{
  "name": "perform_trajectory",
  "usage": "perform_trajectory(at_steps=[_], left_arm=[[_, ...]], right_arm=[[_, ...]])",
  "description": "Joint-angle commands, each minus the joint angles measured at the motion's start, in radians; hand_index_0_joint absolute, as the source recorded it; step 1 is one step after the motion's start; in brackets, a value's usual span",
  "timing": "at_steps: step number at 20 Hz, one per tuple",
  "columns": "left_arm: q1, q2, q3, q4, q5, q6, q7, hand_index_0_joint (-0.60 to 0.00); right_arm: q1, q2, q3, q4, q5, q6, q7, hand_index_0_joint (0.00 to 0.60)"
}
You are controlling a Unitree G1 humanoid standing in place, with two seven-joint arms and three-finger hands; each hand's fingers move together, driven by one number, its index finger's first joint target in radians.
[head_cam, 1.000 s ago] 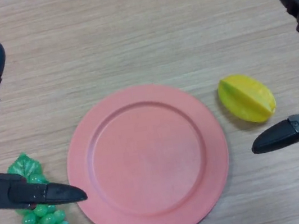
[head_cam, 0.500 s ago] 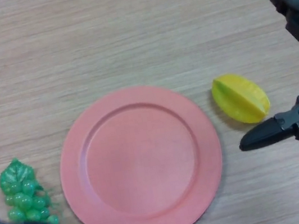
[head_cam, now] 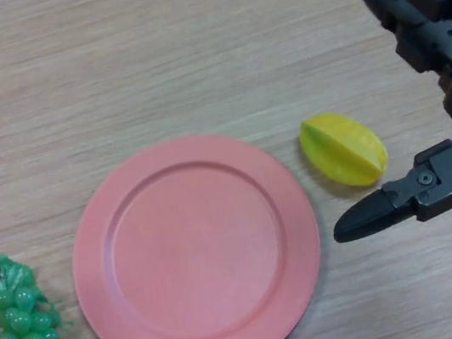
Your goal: Pick up the green grapes and place it on the plate
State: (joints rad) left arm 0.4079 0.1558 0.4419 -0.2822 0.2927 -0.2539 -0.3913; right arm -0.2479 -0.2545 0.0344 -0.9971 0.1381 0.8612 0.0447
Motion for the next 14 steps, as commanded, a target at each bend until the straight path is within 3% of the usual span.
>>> perform_trajectory(at_steps=[1,7,12,14], left_arm=[[-0.020,0.034,0.054,-0.020,0.000,-0.097,0.094,0.000],[-0.064,0.036,0.066,0.072,0.166,-0.178,0.154,0.000],[-0.117,0.075,0.044,0.225,0.408,-0.199,0.406,0.000],[-0.137,0.101,0.011,0.251,0.416,-0.162,0.444,0.000]], right_arm=[[-0.023,0.004,-0.029,-0.050,-0.031,-0.123,0.004,0.000],[0.007,-0.022,-0.061,-0.050,0.032,-0.150,-0.024,0.000],[0.036,-0.060,-0.093,-0.050,0.085,-0.169,-0.048,0.000],[0.035,-0.064,-0.104,-0.050,0.096,-0.170,-0.049,0.000]])
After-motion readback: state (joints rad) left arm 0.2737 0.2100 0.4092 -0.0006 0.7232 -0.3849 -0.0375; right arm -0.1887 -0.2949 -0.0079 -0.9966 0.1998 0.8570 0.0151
